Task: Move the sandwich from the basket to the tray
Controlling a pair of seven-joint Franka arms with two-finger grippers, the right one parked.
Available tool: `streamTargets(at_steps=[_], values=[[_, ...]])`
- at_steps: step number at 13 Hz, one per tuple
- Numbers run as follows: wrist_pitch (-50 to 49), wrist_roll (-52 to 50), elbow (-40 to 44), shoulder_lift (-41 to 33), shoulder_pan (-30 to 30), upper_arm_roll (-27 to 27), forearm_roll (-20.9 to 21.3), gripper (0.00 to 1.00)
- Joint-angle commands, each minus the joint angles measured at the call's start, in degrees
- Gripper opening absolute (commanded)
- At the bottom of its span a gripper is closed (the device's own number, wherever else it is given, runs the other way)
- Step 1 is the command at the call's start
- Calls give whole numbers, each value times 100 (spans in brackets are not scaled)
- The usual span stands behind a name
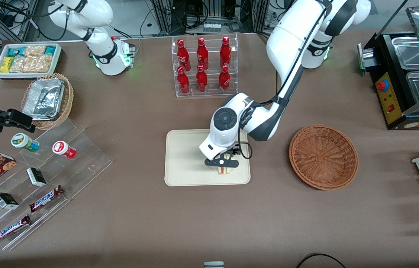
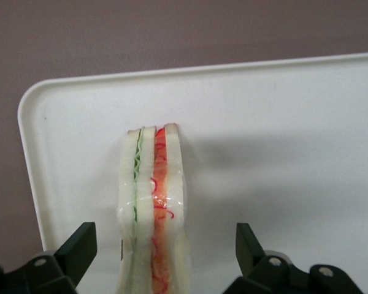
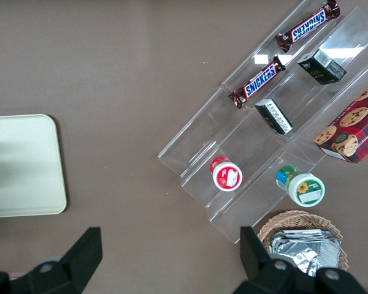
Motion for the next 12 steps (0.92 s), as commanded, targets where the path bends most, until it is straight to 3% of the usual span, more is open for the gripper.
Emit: streamTargets(at_steps=[1,4,12], values=[[-316,6,44,-221,33,64,-33,100],[-387,67,26,-563,401,64,-51,100],[-1748,1138,26,-1460,1939,64,-323,100]])
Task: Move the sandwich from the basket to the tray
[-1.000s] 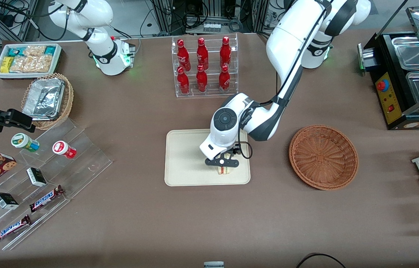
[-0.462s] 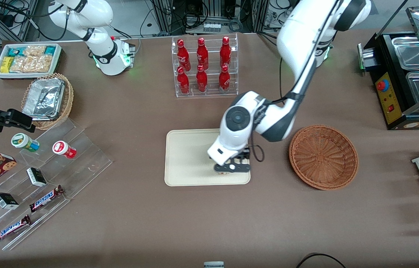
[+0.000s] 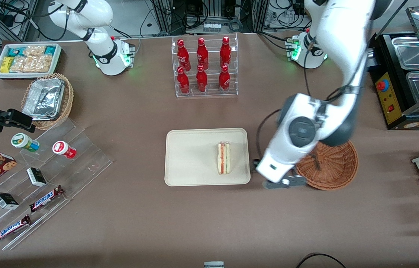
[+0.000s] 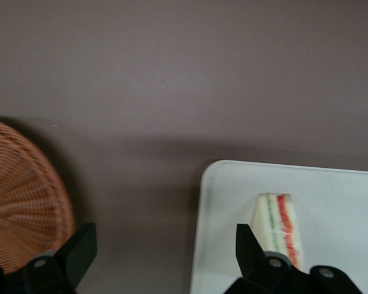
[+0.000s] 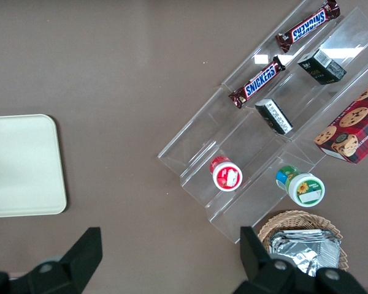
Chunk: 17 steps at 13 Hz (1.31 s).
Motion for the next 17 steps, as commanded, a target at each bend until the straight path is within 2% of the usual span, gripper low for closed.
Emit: streamTargets(at_steps=[1,8,12,15,17], values=[[-491,424,-72,-395,465,-51,-111,100],[-2098,1716,-134,-1335,1239,-33,-6,100],[-2592,1779,-336,-2170,1643,-42,12,100],[-2943,1892,-345,-2654,1749,-42,301,100],[-3198,1946,-345,-2900,1776,-33,346,100]])
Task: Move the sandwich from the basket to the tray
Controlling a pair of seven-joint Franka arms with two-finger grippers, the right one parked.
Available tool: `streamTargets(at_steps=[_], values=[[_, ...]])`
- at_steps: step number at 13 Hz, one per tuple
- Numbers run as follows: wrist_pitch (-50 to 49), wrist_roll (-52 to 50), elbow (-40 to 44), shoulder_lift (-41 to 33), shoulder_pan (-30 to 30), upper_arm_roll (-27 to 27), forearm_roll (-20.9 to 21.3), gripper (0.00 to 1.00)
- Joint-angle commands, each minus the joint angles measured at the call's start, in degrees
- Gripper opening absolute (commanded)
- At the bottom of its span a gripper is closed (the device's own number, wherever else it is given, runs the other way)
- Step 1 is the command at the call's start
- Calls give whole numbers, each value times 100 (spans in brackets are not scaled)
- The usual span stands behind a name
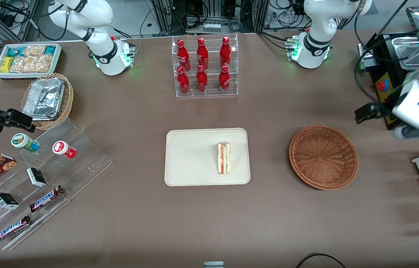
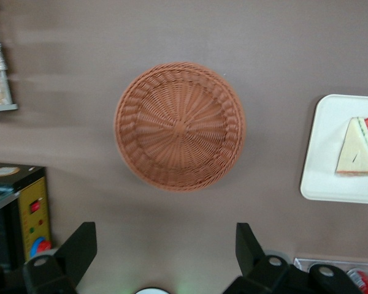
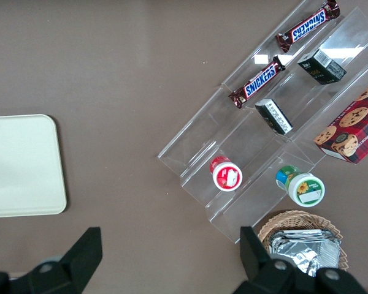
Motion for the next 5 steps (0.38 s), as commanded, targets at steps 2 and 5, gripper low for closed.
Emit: streamTargets(at_steps=[2,5], values=[[-344,269,-246,-504,52,154,109,100],[-310,743,-368,-513,43,471,92,100]])
